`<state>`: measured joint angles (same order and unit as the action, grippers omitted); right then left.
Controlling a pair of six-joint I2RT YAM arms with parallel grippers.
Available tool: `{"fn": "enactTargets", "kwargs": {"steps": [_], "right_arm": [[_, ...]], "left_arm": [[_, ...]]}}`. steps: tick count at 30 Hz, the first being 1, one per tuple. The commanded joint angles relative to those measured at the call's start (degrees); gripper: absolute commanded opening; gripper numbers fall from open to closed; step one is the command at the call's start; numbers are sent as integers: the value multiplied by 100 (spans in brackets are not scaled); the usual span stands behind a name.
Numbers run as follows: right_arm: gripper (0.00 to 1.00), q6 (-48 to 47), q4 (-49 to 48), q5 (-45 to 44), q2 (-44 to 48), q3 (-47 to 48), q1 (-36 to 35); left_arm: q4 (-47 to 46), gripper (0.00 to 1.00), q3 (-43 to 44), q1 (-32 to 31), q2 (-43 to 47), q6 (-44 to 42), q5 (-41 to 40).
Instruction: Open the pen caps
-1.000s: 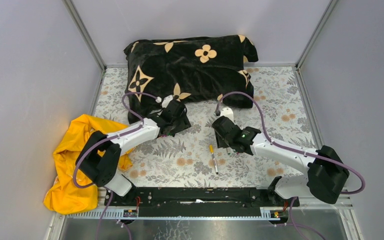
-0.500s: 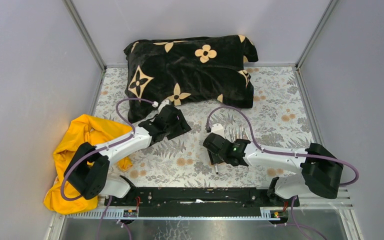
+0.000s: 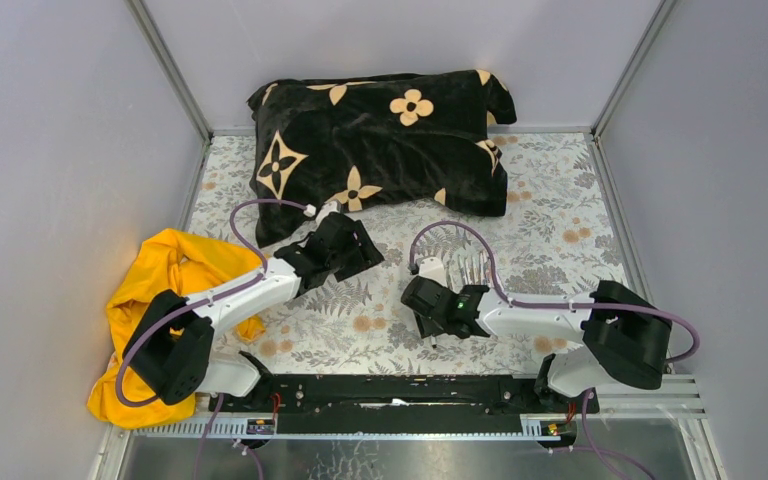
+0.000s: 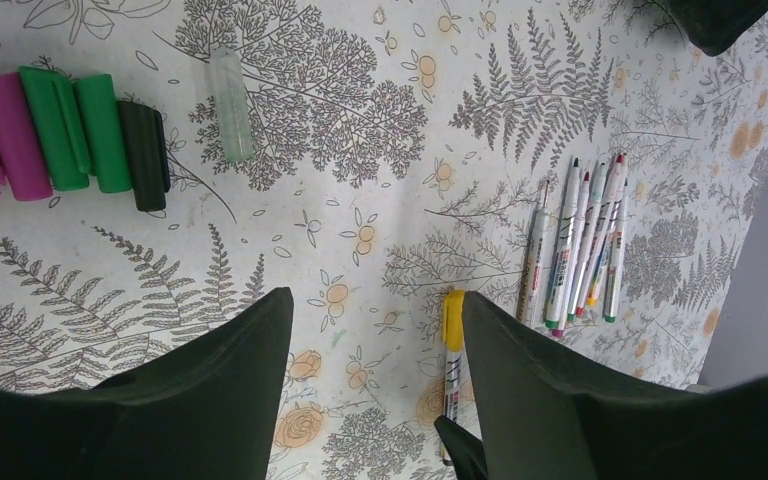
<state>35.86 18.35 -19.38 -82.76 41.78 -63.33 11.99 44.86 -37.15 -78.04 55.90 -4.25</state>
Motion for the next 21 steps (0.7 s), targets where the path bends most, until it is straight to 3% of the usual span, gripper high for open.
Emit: {"fn": "enactTargets", "kwargs": {"steps": [1, 16, 21], "right_arm": [[48, 141, -180, -60, -81, 2, -74], [34, 386, -319, 153, -248, -236, -74], [22, 435, -322, 211, -302, -267, -79]], "left_arm": [[-298, 70, -55, -36, 51, 53, -5], [-314, 70, -73, -38, 31, 57, -10], [-324, 70, -85, -34, 30, 78, 22]]}}
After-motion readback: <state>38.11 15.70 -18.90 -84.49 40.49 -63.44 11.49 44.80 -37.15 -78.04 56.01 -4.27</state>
